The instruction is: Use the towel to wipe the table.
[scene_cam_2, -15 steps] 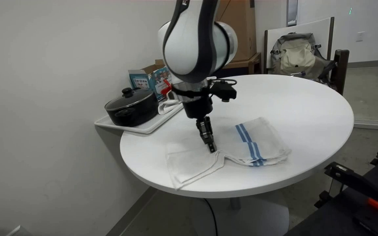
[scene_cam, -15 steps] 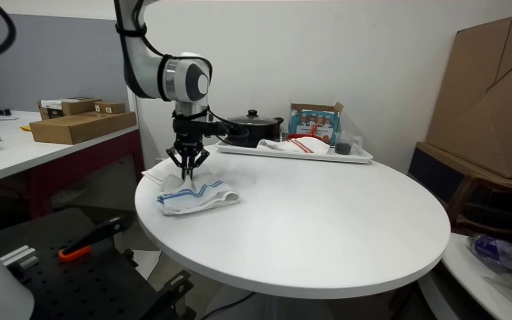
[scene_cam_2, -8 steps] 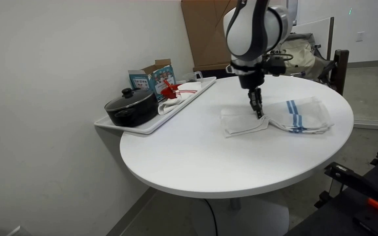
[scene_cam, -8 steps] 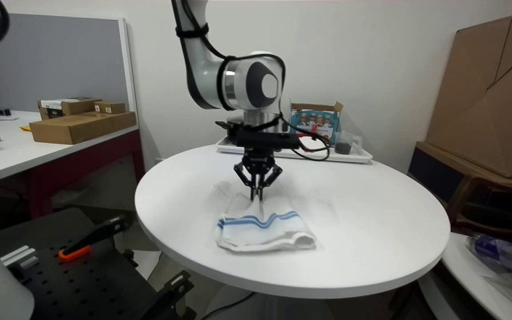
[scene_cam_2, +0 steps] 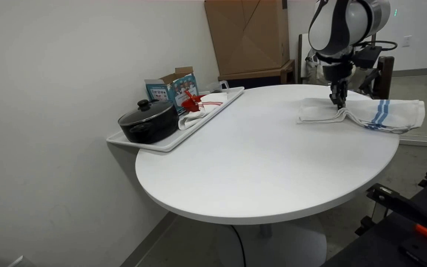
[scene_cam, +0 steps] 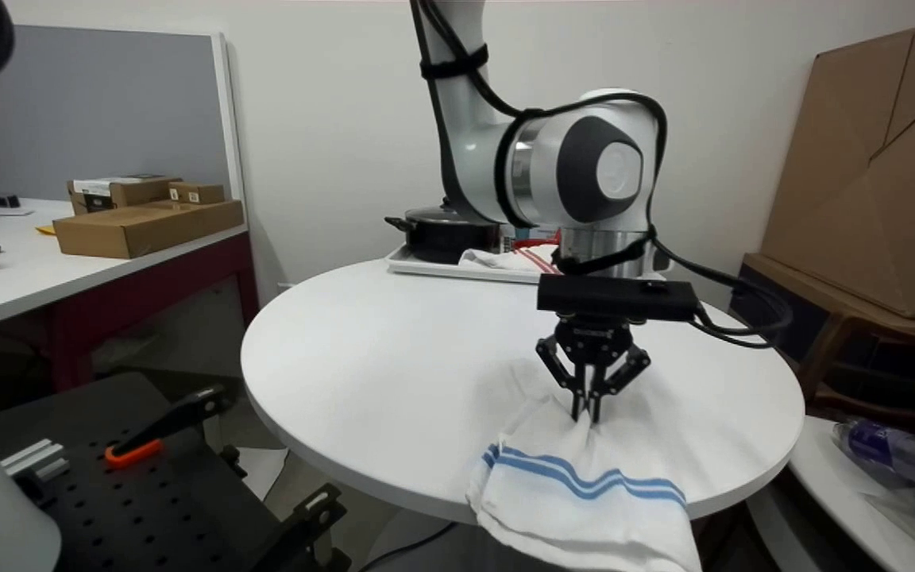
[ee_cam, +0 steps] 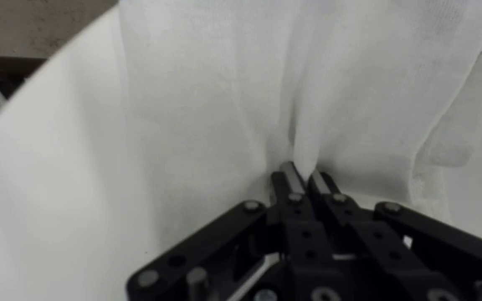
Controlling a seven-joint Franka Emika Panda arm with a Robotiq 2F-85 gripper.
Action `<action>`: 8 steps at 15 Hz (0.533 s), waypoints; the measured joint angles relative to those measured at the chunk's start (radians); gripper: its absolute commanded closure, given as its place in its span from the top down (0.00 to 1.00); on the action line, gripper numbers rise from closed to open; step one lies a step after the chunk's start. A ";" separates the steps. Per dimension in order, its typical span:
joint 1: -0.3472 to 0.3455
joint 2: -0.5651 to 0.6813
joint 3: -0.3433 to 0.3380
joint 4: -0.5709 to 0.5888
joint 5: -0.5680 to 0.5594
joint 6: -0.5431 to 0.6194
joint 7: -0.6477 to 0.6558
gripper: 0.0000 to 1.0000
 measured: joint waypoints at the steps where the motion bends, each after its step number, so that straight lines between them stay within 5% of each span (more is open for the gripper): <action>1: -0.017 0.009 -0.012 0.014 0.000 0.001 0.000 0.01; 8: -0.057 0.044 -0.040 0.076 -0.001 0.001 0.001 0.01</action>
